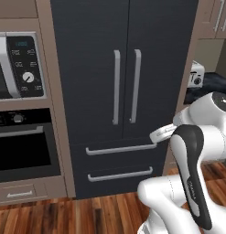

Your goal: Place one of the steaks on the plate and the other in the bowl. Then place the bowl in the fridge.

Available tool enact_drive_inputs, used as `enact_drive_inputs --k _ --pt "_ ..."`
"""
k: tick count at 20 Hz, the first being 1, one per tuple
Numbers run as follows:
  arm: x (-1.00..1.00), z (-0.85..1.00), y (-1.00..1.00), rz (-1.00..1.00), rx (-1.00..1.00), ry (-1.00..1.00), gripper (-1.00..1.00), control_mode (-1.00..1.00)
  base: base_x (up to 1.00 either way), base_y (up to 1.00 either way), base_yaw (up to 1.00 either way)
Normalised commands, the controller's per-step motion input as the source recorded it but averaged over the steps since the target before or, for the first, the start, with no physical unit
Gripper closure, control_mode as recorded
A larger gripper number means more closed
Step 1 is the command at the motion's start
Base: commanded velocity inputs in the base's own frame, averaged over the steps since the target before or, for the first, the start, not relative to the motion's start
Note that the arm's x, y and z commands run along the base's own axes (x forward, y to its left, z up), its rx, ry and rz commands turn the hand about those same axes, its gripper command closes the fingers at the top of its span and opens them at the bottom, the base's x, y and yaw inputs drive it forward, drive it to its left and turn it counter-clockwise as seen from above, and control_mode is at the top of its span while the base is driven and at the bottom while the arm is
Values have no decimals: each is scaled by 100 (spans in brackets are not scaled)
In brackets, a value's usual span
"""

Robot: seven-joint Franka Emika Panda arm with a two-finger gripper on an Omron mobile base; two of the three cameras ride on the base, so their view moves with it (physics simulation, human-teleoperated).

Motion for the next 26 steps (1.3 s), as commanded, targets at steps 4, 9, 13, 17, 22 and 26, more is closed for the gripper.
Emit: enact_drive_inputs --k 4,9,13,17,22,26 --pt "22 -1 -20 0 0 -3 -100 -100 5 0 0" --pt "64 0 -35 -10 0 -6 -100 -100 0 0 0" --pt "82 6 -1 -19 0 -2 -100 -100 0 0 0" --pt "77 9 -25 -18 0 -2 -100 -100 0 0 0" --pt "79 8 -31 -9 2 -1 -100 -100 0 0 0" --pt "88 0 -4 -1 3 0 -100 -100 0 0 0"
